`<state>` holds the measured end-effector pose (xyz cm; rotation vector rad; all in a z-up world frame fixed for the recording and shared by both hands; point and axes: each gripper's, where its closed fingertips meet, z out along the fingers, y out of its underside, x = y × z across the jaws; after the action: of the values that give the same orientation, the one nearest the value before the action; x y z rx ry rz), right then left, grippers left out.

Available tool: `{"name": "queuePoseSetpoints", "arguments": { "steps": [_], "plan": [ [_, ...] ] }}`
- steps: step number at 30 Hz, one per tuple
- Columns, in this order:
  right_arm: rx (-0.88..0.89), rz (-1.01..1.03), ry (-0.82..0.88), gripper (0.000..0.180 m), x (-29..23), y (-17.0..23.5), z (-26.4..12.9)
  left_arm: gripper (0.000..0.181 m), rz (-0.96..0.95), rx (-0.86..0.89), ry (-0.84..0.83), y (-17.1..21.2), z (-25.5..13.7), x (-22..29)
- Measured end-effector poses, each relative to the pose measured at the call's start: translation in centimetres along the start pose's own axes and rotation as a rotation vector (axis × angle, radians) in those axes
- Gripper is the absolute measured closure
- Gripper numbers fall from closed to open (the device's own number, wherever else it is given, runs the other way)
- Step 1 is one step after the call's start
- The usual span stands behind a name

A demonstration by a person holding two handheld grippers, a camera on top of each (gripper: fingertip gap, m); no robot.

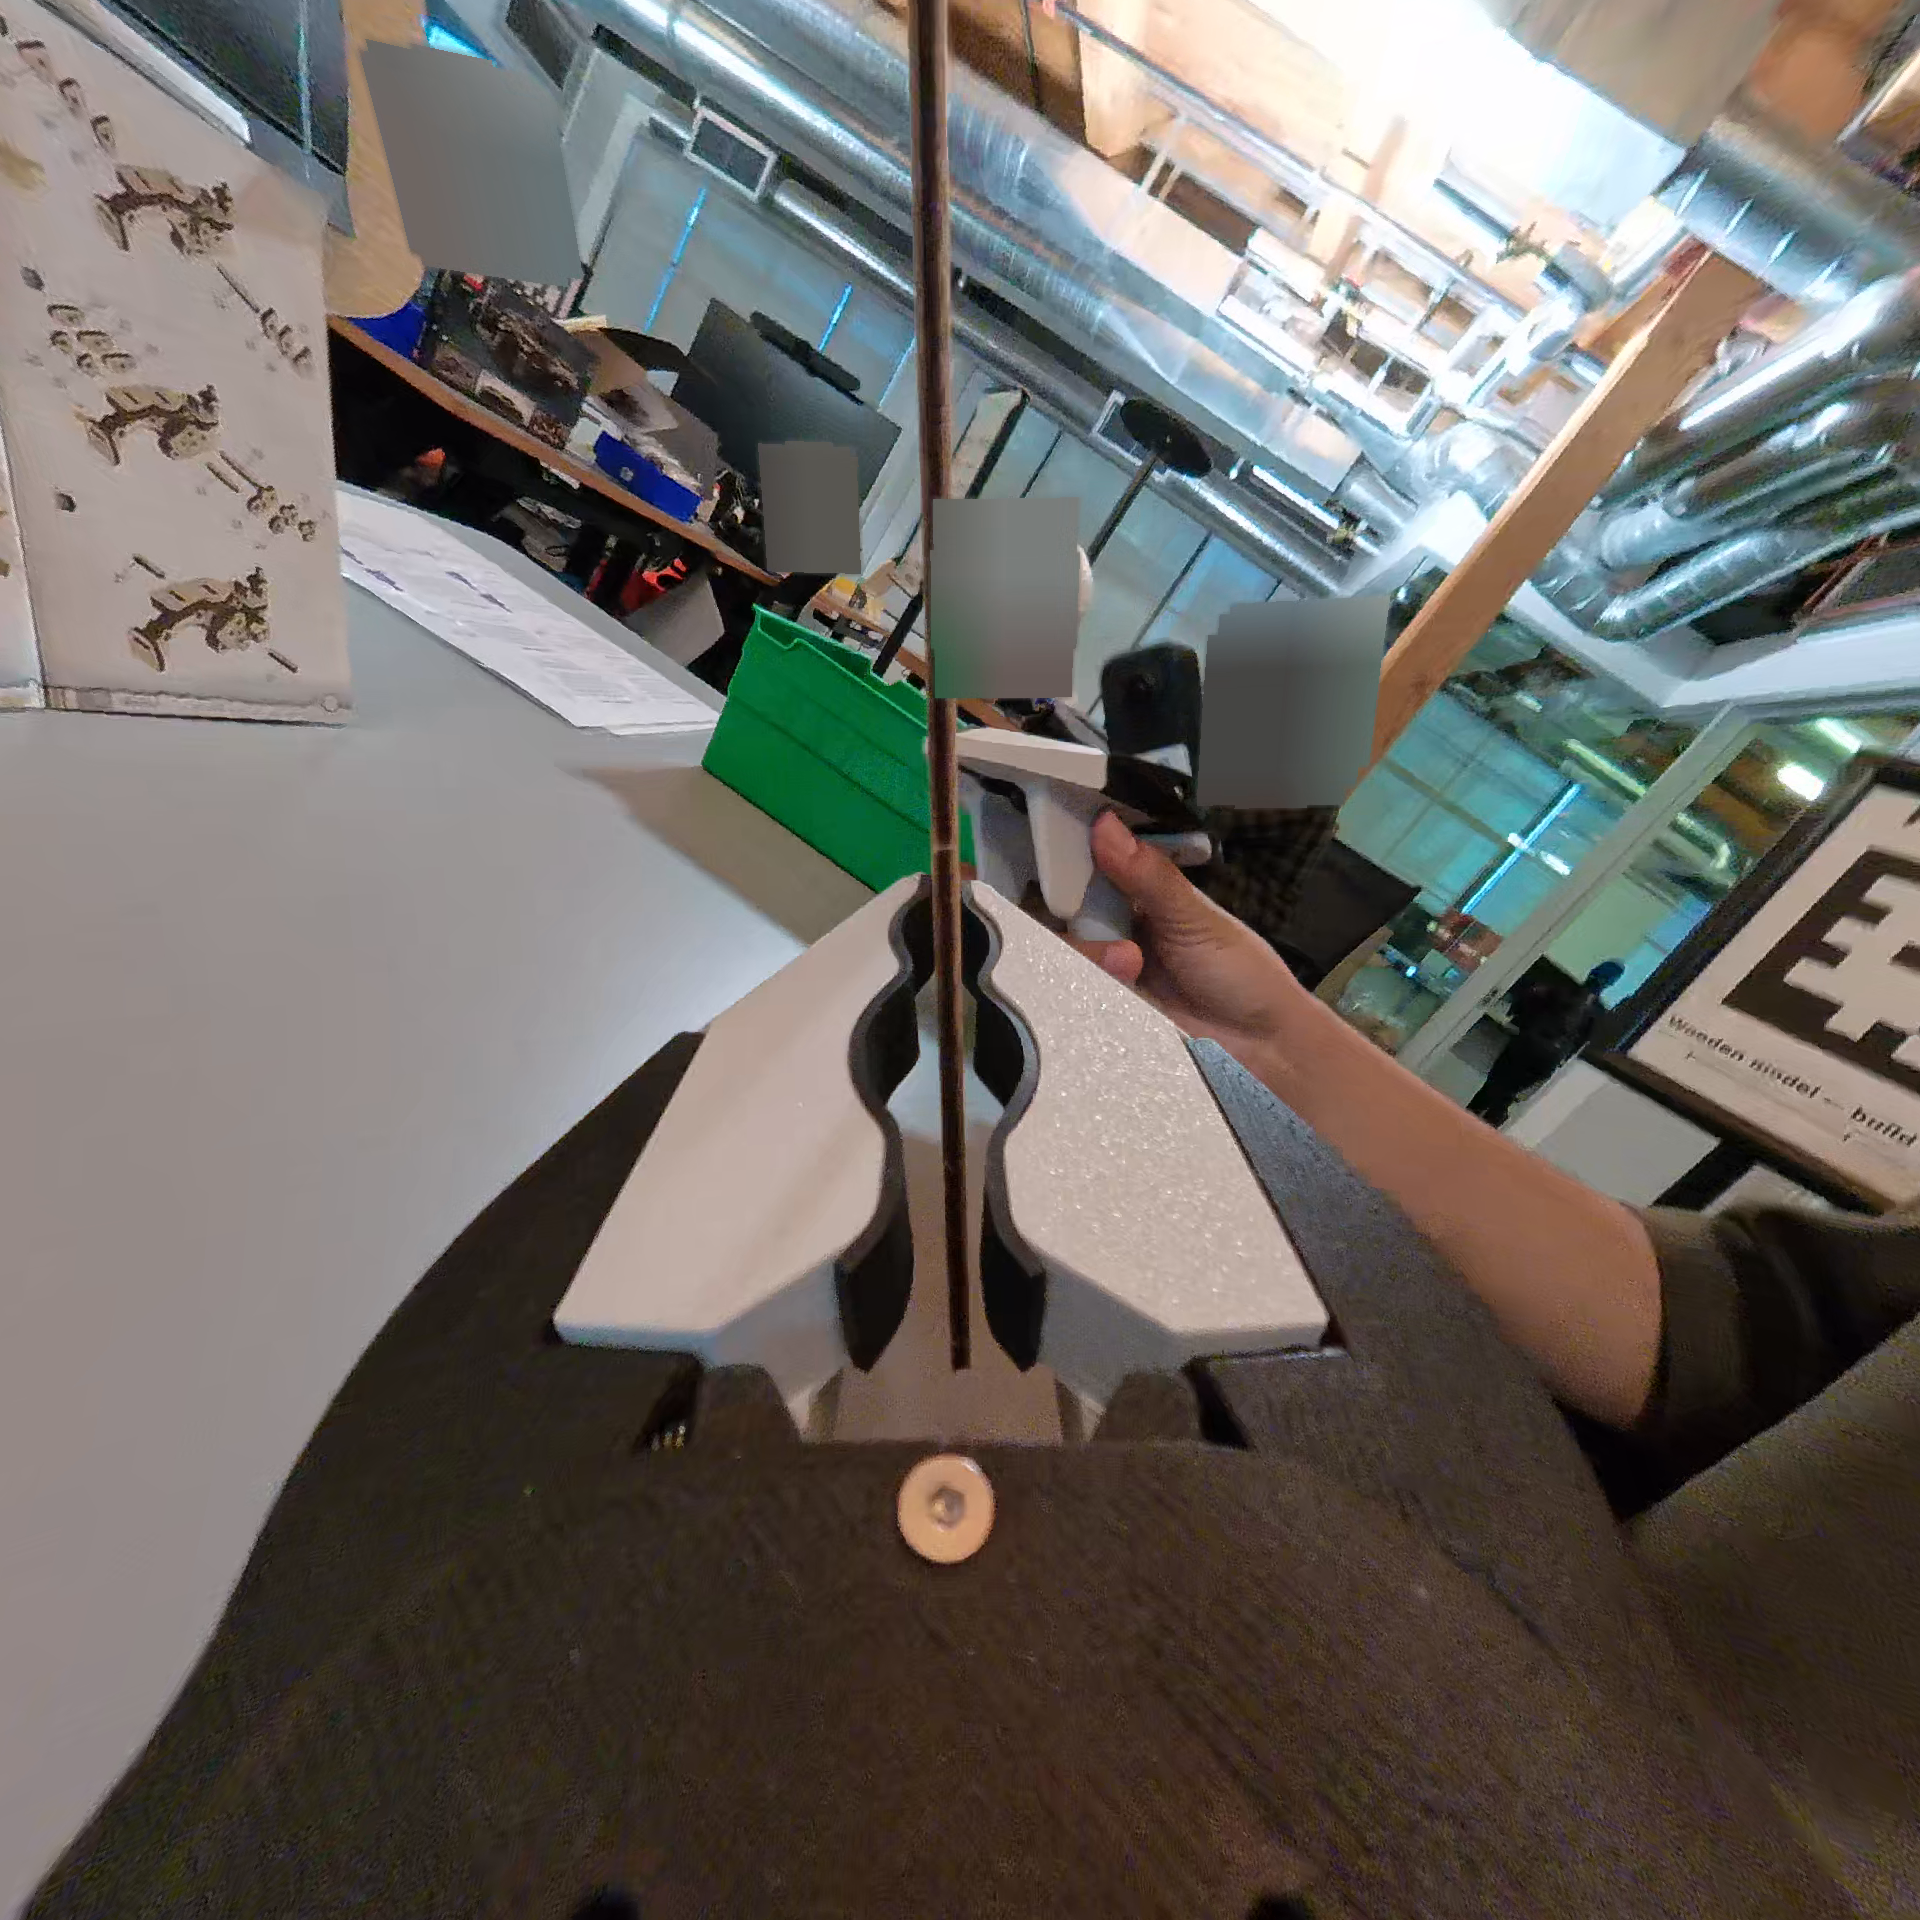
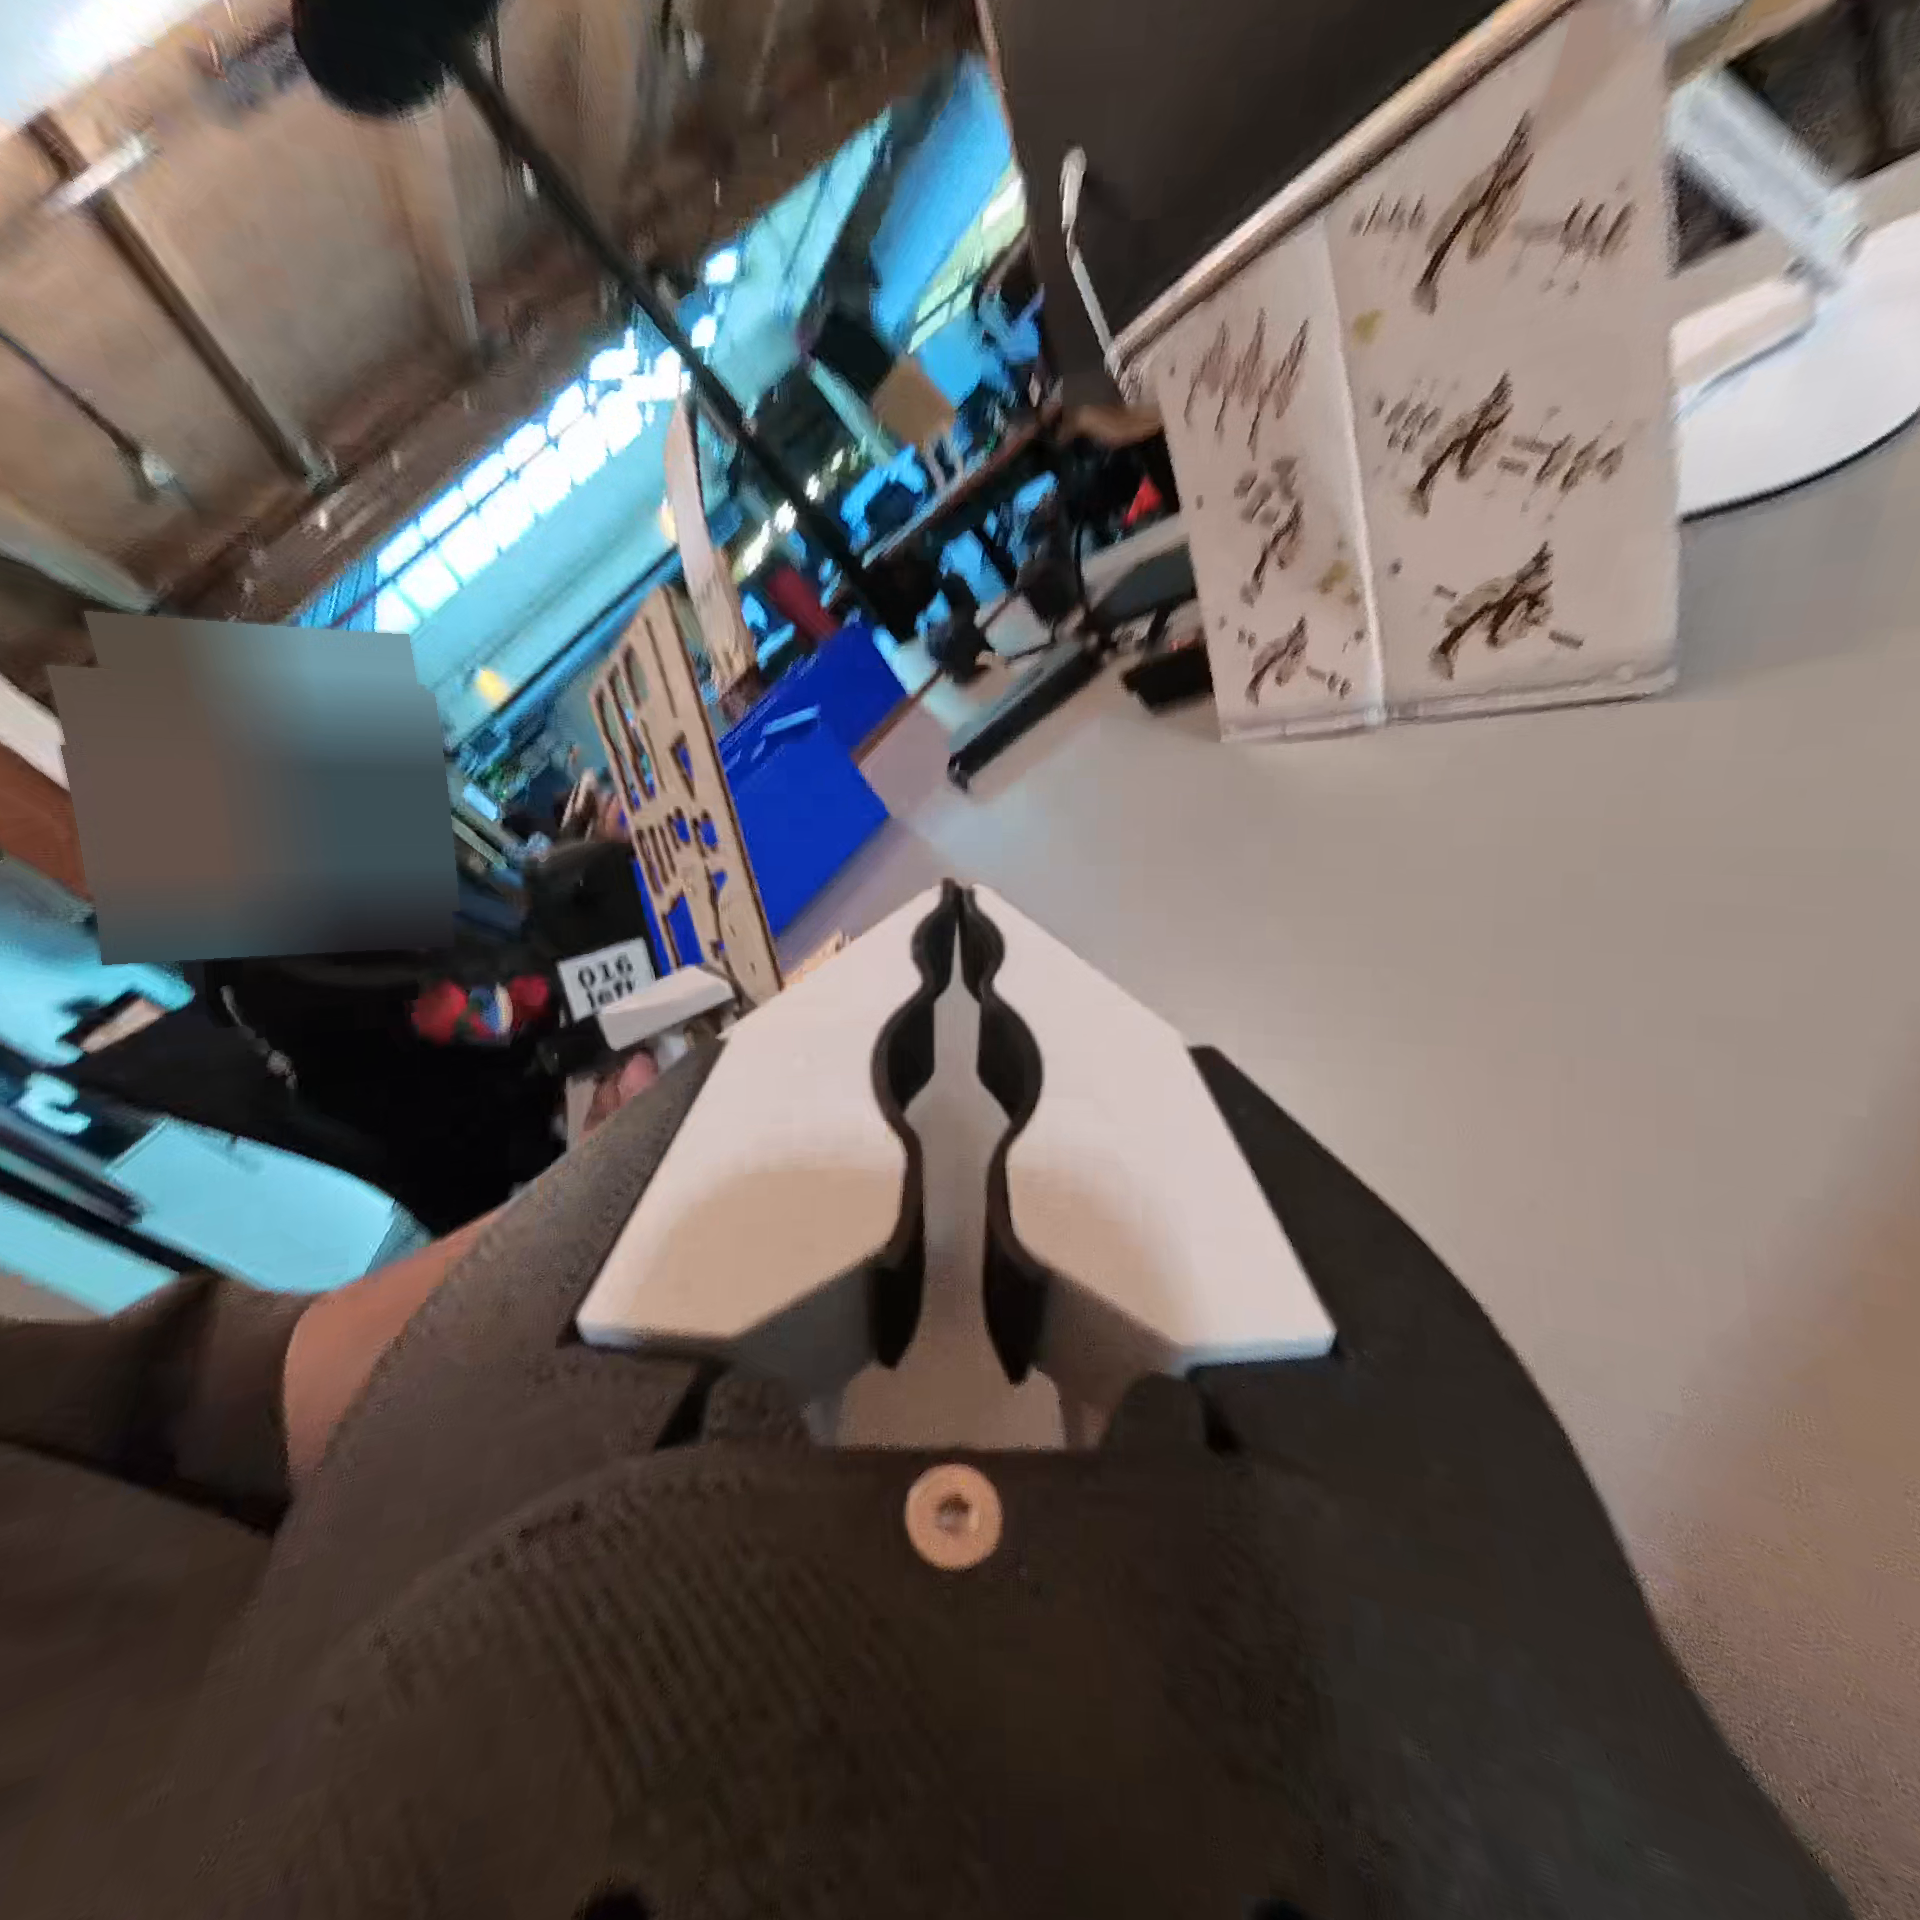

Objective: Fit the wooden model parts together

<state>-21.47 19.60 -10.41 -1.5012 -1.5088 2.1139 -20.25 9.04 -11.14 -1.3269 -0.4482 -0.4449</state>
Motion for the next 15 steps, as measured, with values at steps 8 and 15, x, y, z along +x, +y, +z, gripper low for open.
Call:
{"name": "queuePoseSetpoints", "arguments": {
  "steps": [8,15],
  "plan": [
    [-0.107,-0.584,0.453,0.153,5.0,0.1,-3.1,0.181,-0.104,-0.067,0.005,1.1,1.2,-0.8],
    [-0.019,-0.545,0.441,0.18,4.1,0.0,-2.7,0.181,-0.15,-0.1,0.002,1.8,1.8,-1.1]
  ]
}}
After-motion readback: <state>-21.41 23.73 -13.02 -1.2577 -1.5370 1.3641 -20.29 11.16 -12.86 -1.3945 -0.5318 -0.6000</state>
